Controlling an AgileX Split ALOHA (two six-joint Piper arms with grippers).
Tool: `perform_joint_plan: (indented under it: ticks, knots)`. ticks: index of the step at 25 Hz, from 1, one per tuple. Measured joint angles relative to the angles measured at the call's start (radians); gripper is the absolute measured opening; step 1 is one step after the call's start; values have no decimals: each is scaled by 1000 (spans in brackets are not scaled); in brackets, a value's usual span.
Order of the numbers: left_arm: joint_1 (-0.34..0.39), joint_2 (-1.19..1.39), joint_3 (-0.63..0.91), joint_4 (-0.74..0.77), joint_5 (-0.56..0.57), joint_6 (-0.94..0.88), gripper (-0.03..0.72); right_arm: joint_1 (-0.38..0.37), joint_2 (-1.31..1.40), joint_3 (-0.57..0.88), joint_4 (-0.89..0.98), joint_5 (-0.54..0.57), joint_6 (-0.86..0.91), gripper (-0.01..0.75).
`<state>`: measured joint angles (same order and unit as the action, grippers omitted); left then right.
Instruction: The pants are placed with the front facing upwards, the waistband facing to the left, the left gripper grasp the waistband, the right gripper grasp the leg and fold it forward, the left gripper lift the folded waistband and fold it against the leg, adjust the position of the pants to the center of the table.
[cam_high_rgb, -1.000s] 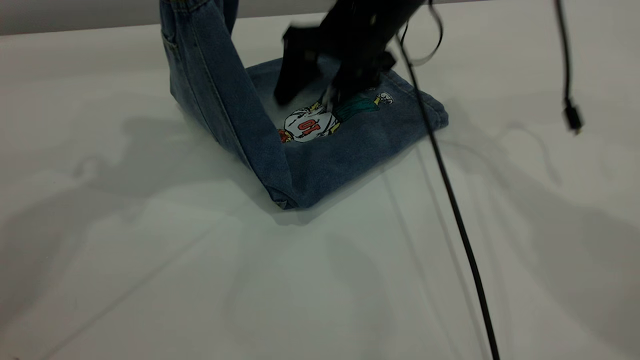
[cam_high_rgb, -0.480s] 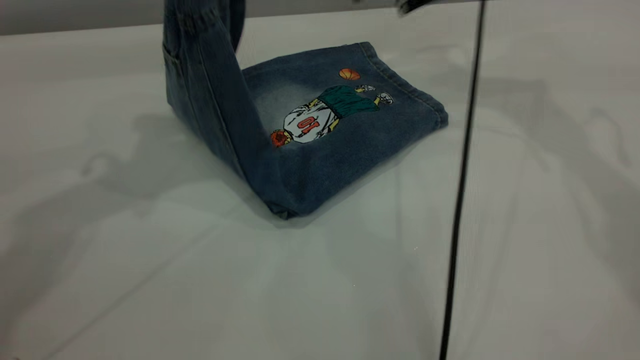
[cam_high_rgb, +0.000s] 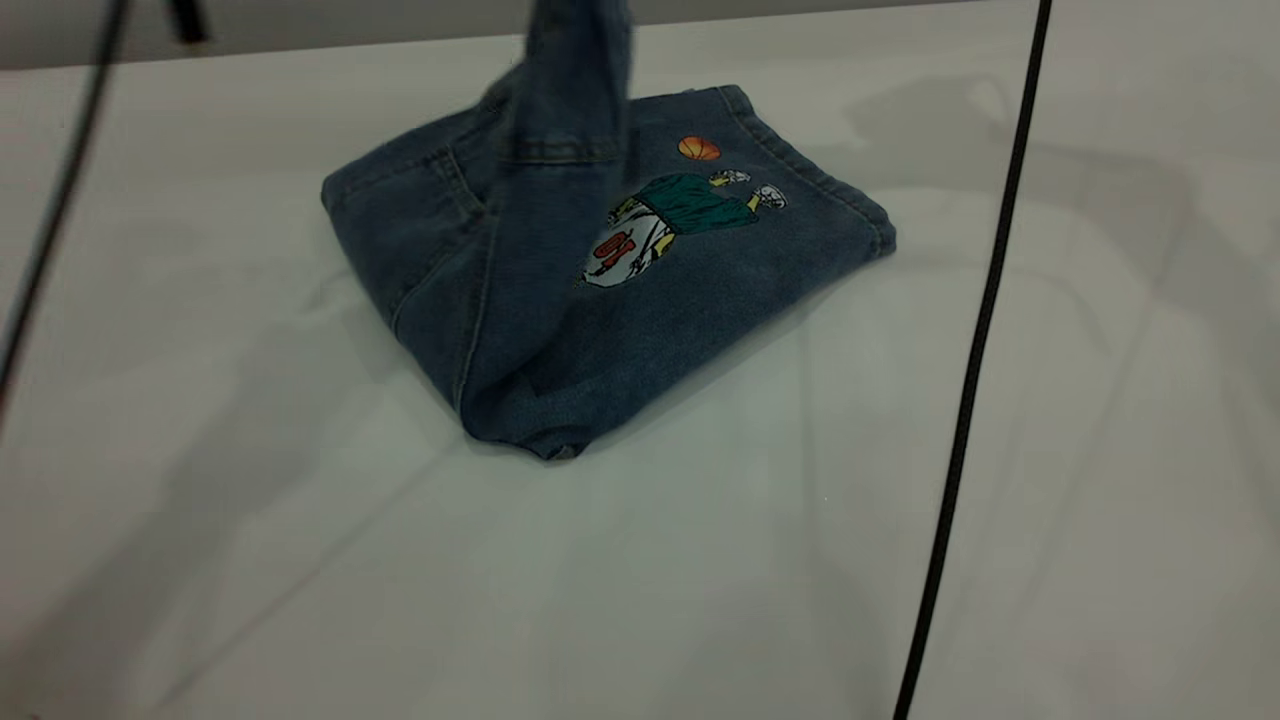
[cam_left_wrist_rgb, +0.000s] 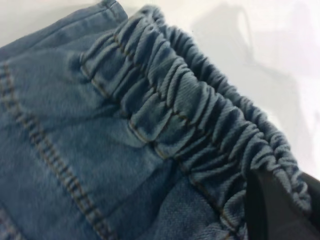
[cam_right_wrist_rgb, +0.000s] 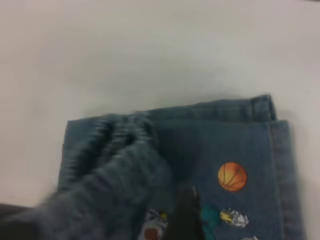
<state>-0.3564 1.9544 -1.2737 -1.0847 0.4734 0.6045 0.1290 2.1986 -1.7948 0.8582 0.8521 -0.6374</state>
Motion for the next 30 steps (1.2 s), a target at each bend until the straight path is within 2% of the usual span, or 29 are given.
perform_joint_plan:
  ticks: [4, 7, 10, 13, 16, 19, 22, 27, 30]
  knots:
    - [-40, 125, -105, 9, 12, 0, 83, 0, -21, 0, -2, 5, 1, 528]
    - [-40, 200, -174, 11, 31, 12, 87, 0, -29, 0, 8, 12, 0, 519]
    - [-36, 239, -216, 12, 58, 32, 146, 0, -29, 0, 5, 25, 0, 518]
    - [-36, 239, -217, 17, 80, 83, 288, 0, -29, 0, 9, 30, -1, 517]
    - [-28, 230, -217, 27, 147, 133, 464, 0, -29, 0, 9, 45, -1, 517]
    - [6, 191, -217, 80, 230, 149, 574, 0, -29, 0, 8, 58, -1, 517]
    - [57, 126, -217, 131, 317, 144, 597, 0, -28, 0, 9, 60, -1, 517]
    - [166, -11, -217, 153, 468, 140, 569, 3, -27, 0, 13, 72, -3, 516]
    - [235, -102, -217, 153, 553, 139, 562, 32, -22, 2, 16, 97, -3, 516]
